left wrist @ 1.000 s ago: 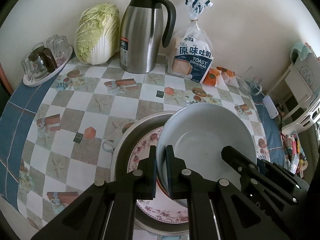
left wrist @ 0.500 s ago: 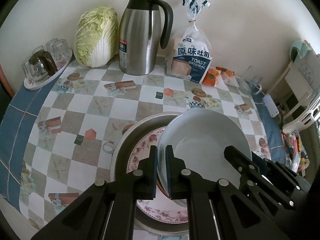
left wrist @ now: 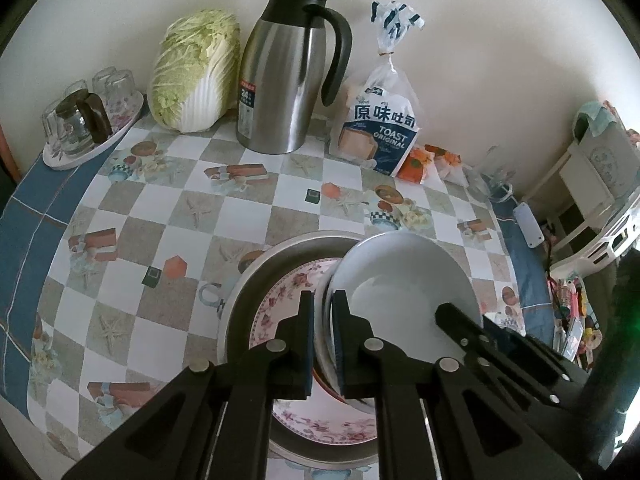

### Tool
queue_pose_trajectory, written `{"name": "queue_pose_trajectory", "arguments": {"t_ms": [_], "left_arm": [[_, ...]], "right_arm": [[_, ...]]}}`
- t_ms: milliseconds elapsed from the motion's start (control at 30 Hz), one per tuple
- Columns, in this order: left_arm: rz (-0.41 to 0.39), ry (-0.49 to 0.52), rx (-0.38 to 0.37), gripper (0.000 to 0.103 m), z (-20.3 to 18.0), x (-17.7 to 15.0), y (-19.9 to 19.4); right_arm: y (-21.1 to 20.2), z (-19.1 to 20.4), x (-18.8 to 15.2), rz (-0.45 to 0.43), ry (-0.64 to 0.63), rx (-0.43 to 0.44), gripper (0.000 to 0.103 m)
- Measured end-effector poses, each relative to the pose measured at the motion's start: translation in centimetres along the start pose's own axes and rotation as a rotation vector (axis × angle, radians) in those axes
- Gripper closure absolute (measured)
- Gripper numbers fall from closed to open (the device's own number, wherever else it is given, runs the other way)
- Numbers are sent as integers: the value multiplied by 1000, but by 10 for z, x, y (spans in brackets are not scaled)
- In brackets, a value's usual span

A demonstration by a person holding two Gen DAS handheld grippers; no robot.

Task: Organize plates and bowls
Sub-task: 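Open both tools off the round bowl rim and pull back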

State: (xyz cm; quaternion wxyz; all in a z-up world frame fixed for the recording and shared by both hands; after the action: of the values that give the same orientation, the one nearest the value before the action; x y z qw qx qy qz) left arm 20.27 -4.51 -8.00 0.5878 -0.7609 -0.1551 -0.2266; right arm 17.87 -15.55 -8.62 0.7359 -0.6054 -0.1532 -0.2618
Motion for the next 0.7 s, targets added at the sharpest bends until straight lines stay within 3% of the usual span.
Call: {"name": "queue_pose_trajectory", "arguments": {"t_ms": [133, 200, 300, 400, 433, 567, 700], "left_arm": [[-3, -6, 14, 80, 2, 0, -3], [-16, -15, 11, 61, 4, 2, -7], [-42, -34, 15, 44, 9, 2, -15], [-60, -31, 48, 22, 16, 0, -21], [-70, -28, 61, 22, 20, -1, -23], [-95, -27, 95, 8, 32, -9, -31], [-101, -21, 123, 8, 42, -21, -36]], "right_arm": [[-1, -1, -2, 7, 7, 3, 83], [-3, -1, -3, 6, -1, 3, 83], [-10, -2, -3, -10, 1, -3, 80], [-19, -4, -3, -31, 2, -8, 56], [-23, -4, -4, -43, 0, -12, 47], [-37, -4, -8, -81, -14, -12, 31], [-49, -3, -16, -116, -26, -14, 14]]}}
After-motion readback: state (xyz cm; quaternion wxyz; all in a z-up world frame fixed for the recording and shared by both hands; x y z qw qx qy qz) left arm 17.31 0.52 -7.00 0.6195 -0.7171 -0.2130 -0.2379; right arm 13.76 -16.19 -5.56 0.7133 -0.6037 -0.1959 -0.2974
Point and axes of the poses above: each gripper's, at about its wrist camera, not at the fingertips, and y roughly the way its jaws point, z to its left, x to its top, the point moved 10 cm from there along y, roughly the way its jaws point, and after that the axes turned 5 degrees about y, right-handed, at the moved point
